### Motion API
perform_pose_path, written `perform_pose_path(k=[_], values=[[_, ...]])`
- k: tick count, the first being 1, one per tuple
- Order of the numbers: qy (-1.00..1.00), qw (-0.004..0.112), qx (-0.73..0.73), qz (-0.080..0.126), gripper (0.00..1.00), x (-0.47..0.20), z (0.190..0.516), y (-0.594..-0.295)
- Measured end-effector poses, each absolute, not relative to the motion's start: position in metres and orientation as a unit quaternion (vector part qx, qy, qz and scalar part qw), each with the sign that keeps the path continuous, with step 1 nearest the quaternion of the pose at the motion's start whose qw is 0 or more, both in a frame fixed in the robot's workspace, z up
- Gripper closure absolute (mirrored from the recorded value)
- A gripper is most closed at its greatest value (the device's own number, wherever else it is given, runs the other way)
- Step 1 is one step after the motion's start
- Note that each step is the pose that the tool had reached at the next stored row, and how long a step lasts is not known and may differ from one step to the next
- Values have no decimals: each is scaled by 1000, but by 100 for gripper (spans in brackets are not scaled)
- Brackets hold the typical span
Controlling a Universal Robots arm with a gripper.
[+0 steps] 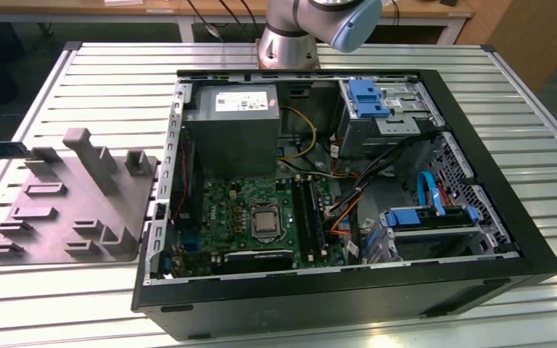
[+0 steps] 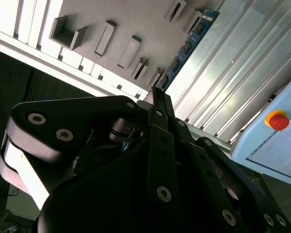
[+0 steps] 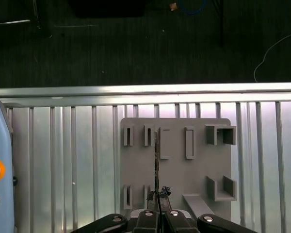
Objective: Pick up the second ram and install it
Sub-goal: 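Pick up the second ram and move it above second insertion slot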
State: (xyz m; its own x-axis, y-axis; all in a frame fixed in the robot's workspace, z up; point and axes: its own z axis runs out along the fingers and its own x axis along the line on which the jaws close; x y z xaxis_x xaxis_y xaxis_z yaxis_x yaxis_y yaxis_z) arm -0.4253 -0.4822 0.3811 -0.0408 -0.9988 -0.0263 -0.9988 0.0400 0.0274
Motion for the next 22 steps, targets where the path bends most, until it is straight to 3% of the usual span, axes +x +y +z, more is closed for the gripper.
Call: perform_pose_path(k=[22], values=[[-721,0,693,-19,89,-419,400,-482]])
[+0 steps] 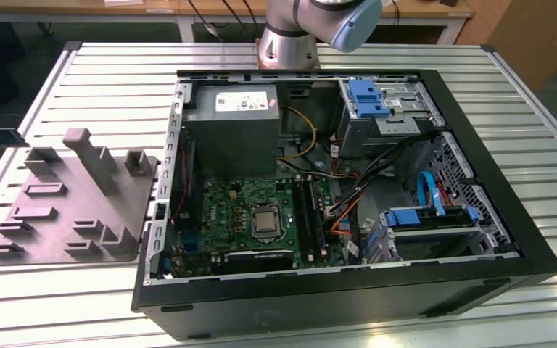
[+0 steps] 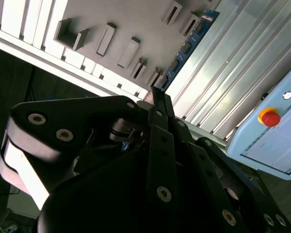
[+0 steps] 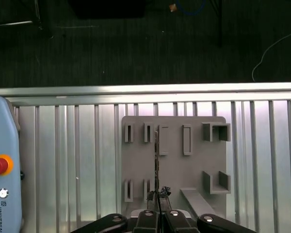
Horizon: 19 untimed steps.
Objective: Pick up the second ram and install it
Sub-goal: 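Pick up the second ram and move it above second insertion slot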
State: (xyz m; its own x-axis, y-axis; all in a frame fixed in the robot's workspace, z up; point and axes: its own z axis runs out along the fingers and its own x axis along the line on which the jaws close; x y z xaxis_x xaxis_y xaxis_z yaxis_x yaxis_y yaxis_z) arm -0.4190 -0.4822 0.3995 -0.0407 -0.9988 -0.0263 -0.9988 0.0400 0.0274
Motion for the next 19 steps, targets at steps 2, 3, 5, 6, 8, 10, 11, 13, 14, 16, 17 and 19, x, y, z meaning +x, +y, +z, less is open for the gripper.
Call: perform_pose_path(k=[2,3,5,6,8,10,11,13,14,16,17,19], values=[[-721,0,693,-19,89,-415,399,-482],[-721,0,693,-19,89,-413,399,-482],[-721,0,693,-19,89,-409,400,-482],[-721,0,693,-19,89,-406,399,-482],[-721,0,693,-19,89,-400,399,-482],[-721,0,693,-19,89,-394,400,-482],[-721,0,693,-19,89,-391,399,-482],[-721,0,693,-19,89,-385,399,-482],[-721,0,693,-19,89,-381,399,-482],[-721,0,693,-19,89,-374,399,-482],[-721,0,693,-19,89,-370,399,-482],[-721,0,693,-19,89,-362,399,-482]])
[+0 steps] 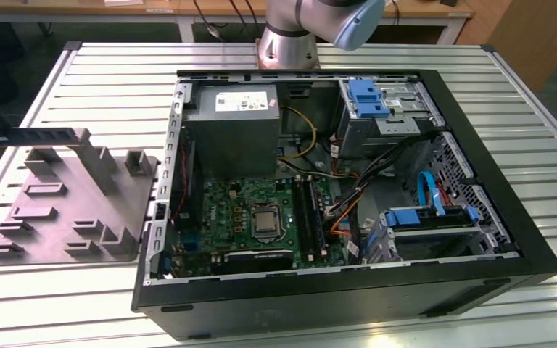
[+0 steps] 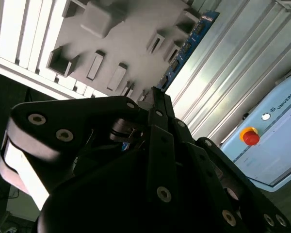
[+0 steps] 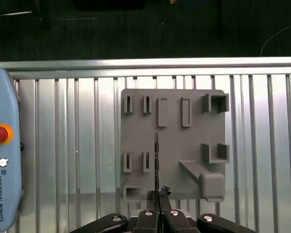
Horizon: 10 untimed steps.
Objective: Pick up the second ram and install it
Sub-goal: 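Pick up the second ram and move it above second insertion slot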
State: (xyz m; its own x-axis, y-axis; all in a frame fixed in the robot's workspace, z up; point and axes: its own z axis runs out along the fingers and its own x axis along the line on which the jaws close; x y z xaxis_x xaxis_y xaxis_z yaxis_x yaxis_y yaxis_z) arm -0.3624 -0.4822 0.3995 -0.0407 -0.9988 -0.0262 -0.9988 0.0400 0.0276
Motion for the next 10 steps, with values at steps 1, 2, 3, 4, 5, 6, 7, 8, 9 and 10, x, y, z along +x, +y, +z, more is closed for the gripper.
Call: perform_pose_path(k=[1,2,3,4,5,6,7,8,9,10], values=[[-721,0,693,-19,89,-359,399,-482],[-721,0,693,-19,89,-355,399,-482],[-721,0,693,-19,89,-351,399,-482],[-721,0,693,-19,89,-347,399,-482],[-721,0,693,-19,89,-343,399,-482],[-721,0,693,-19,89,-339,399,-482],[-721,0,693,-19,89,-336,399,-482],[-721,0,693,-19,89,-332,399,-482],[-721,0,693,-19,89,-329,399,-482],[-721,0,693,-19,89,-325,399,-482]])
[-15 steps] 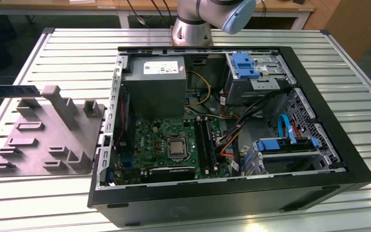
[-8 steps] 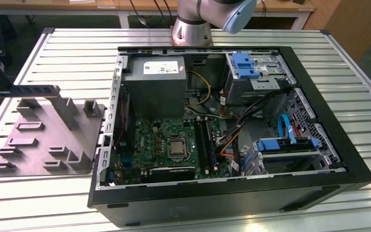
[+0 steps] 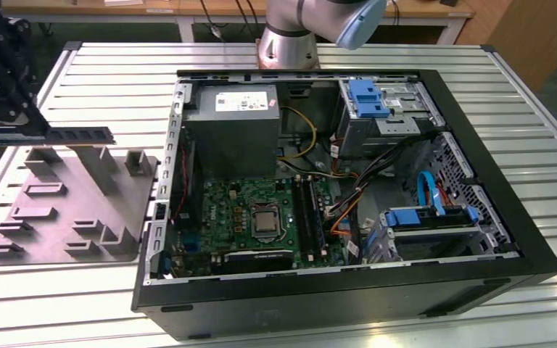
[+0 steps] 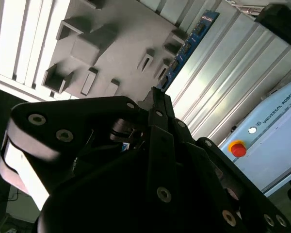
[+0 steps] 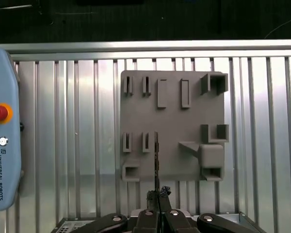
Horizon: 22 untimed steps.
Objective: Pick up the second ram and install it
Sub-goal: 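Pick up the second ram and move it above second insertion slot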
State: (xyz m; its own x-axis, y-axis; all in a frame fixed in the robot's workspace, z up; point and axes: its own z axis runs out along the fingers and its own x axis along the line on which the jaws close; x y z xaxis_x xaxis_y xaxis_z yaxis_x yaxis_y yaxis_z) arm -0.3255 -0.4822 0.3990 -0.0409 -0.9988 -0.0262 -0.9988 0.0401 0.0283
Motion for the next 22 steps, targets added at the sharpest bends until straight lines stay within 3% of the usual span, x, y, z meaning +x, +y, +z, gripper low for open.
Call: perform_pose_path(k=[22], values=[[-721,2,693,-21,89,-240,398,-482]])
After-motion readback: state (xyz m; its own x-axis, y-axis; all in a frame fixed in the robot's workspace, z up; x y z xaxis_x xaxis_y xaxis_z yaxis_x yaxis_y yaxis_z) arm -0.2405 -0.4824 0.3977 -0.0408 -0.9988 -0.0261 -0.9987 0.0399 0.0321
